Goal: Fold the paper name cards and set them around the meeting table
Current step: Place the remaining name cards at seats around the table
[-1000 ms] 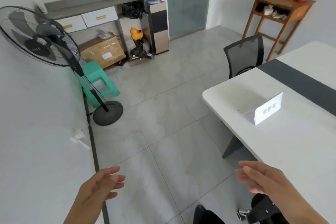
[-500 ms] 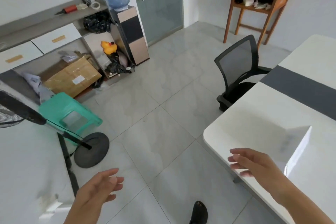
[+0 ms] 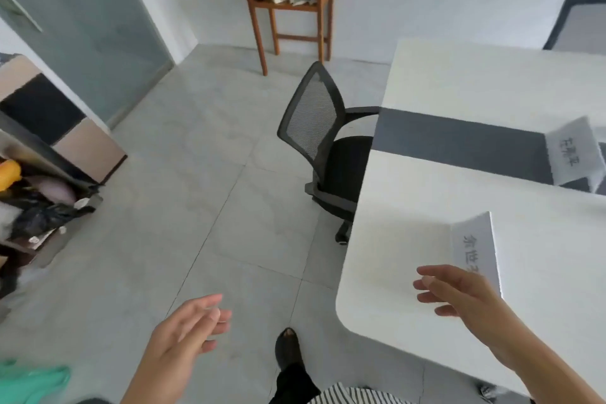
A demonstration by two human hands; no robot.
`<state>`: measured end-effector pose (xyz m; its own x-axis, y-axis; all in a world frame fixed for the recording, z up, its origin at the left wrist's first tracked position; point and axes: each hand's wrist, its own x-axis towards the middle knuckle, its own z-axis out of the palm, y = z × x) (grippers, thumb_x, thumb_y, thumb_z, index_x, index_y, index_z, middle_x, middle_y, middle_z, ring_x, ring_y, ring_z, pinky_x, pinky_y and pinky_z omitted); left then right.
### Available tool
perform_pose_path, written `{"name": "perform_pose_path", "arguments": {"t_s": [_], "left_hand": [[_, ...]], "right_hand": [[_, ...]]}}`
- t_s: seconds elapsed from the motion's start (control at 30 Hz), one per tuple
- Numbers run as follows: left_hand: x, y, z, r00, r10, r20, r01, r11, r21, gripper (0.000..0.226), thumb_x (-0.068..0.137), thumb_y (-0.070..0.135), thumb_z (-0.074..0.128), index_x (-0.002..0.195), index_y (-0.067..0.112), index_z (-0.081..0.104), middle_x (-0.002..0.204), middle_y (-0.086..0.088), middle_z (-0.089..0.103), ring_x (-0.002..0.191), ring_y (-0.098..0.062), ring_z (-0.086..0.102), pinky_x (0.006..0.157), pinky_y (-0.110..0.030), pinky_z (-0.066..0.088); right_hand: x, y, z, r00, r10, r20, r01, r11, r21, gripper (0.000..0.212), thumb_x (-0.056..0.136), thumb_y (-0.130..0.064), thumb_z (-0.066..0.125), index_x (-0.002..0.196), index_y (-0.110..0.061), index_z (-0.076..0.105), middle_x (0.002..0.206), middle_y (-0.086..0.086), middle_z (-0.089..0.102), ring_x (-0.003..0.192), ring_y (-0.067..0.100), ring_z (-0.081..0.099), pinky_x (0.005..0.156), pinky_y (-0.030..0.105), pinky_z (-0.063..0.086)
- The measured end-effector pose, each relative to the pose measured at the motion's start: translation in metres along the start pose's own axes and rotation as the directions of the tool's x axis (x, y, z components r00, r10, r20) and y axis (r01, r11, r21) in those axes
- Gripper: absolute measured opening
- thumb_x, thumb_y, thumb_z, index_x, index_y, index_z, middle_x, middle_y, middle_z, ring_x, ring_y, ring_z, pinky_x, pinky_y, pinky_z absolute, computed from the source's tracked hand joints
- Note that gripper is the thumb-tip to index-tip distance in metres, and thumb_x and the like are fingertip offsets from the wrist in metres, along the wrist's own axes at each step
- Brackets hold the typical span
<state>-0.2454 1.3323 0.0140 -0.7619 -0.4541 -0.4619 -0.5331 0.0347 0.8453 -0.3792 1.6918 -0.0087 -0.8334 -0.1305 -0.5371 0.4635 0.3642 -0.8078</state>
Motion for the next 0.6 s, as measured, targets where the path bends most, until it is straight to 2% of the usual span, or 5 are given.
{"name": "perform_pose_path", "arguments": {"t_s": [0.2, 0.4, 0.5, 0.6], "left_hand": [[0.117, 0.072, 0.007, 0.944, 0.095, 0.317, -0.149, 0.977, 0.151, 0.02, 0.093, 0.007, 0.053, 0.105, 0.013, 0.068, 0.091, -0.004, 0.078, 0.09, -0.025, 0.072, 0.079, -0.038, 0.054], [0.164, 0.112, 0.056, 0.812, 0.093, 0.576, -0.278, 0.93, 0.241, 0.017, 0.092, 0.023, 0.06, 0.108, 0.021, 0.067, 0.096, 0.001, 0.077, 0.091, -0.015, 0.072, 0.084, -0.036, 0.052], [0.163, 0.123, 0.085, 0.74, 0.052, 0.67, -0.323, 0.902, 0.287, 0.021, 0.092, 0.024, 0.056, 0.111, 0.023, 0.066, 0.099, 0.004, 0.077, 0.094, -0.011, 0.071, 0.087, -0.035, 0.052], [0.155, 0.127, 0.107, 0.692, 0.009, 0.722, -0.352, 0.877, 0.326, 0.026, 0.089, 0.034, 0.062, 0.112, 0.024, 0.065, 0.101, 0.007, 0.076, 0.095, -0.008, 0.07, 0.087, -0.033, 0.051]], "right_hand": [[-0.011, -0.002, 0.028, 0.958, 0.118, -0.263, -0.074, 0.982, 0.172, 0.015, 0.091, -0.016, 0.061, 0.104, -0.017, 0.07, 0.092, 0.003, 0.077, 0.083, 0.017, 0.073, 0.076, 0.035, 0.052], [-0.024, 0.026, 0.038, 0.868, 0.247, -0.431, -0.1, 0.936, 0.337, 0.016, 0.091, -0.019, 0.061, 0.105, -0.019, 0.069, 0.094, 0.004, 0.077, 0.087, 0.017, 0.073, 0.079, 0.039, 0.054], [-0.013, 0.056, 0.034, 0.748, 0.343, -0.568, -0.107, 0.907, 0.406, 0.028, 0.09, -0.021, 0.064, 0.116, -0.014, 0.064, 0.099, 0.003, 0.074, 0.095, 0.02, 0.07, 0.078, 0.037, 0.054], [0.01, 0.088, 0.025, 0.567, 0.383, -0.729, -0.128, 0.916, 0.381, 0.051, 0.083, -0.032, 0.071, 0.13, -0.025, 0.053, 0.117, -0.001, 0.065, 0.11, 0.019, 0.062, 0.092, 0.043, 0.052]]}}
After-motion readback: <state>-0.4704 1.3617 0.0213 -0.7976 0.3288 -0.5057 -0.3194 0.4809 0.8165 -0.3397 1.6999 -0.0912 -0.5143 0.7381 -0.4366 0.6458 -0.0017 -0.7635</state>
